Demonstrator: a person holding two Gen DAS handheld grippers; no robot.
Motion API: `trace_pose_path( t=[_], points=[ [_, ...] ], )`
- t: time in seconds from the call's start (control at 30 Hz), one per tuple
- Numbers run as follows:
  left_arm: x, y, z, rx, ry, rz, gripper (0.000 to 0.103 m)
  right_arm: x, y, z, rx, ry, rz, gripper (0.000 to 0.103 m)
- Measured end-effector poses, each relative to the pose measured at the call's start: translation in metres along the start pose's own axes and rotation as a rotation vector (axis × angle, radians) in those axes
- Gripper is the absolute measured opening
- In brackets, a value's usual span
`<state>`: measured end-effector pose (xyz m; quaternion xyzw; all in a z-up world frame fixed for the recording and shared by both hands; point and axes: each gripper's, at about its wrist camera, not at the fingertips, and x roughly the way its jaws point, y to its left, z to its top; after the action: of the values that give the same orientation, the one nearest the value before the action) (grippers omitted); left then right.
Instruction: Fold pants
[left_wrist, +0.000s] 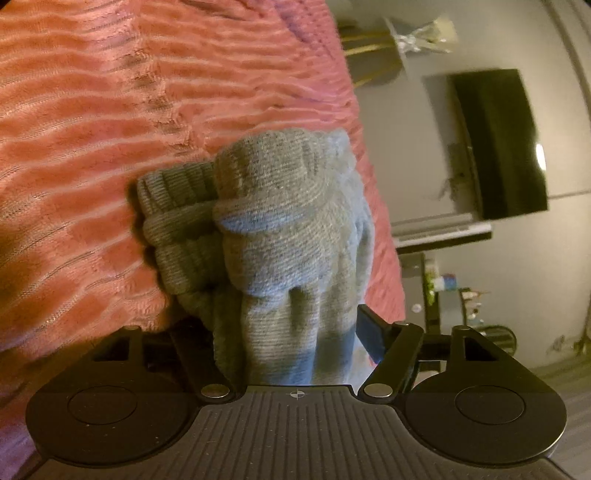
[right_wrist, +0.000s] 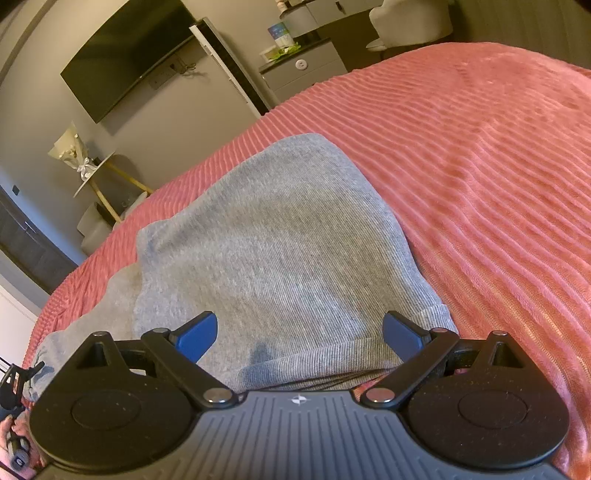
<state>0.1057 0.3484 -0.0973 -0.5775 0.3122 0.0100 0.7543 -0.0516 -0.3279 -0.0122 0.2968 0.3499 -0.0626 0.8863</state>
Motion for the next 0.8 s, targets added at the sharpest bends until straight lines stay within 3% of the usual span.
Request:
trace_pose_path(
  t=[0.03,0.07,0.27,0.43,0.53,0.63,0.8],
  points=[
    [-0.001,-0.004,-0.001,0.025,-0.007,0.014,0.048,0.000,0.000,0.000,0.000,-0.001,0.000,0.096],
    [-0.002,-0.010,-0.004,0.073,-0.016,0.030,0.030,-0.001,0.000,0.000,0.003,-0.002,0.001,0.096],
    [-0.017,-0.037,-0.019,0.199,-0.066,0.031,0.024,-0.007,-0.008,0.001,0.065,-0.023,0.037,0.096],
    [-0.030,-0.099,-0.054,0.400,-0.090,0.006,0.023,-0.016,-0.012,0.003,0.100,-0.044,0.056,0.096],
    [-0.033,-0.154,-0.096,0.557,-0.066,-0.061,0.023,-0.024,-0.017,0.005,0.140,-0.069,0.076,0.096],
    [-0.023,-0.206,-0.159,0.688,-0.004,-0.138,0.023,-0.036,-0.026,0.008,0.194,-0.109,0.092,0.096],
    [0.023,-0.266,-0.313,0.972,0.170,-0.208,0.023,-0.059,-0.050,0.015,0.295,-0.169,0.124,0.096]
  ],
)
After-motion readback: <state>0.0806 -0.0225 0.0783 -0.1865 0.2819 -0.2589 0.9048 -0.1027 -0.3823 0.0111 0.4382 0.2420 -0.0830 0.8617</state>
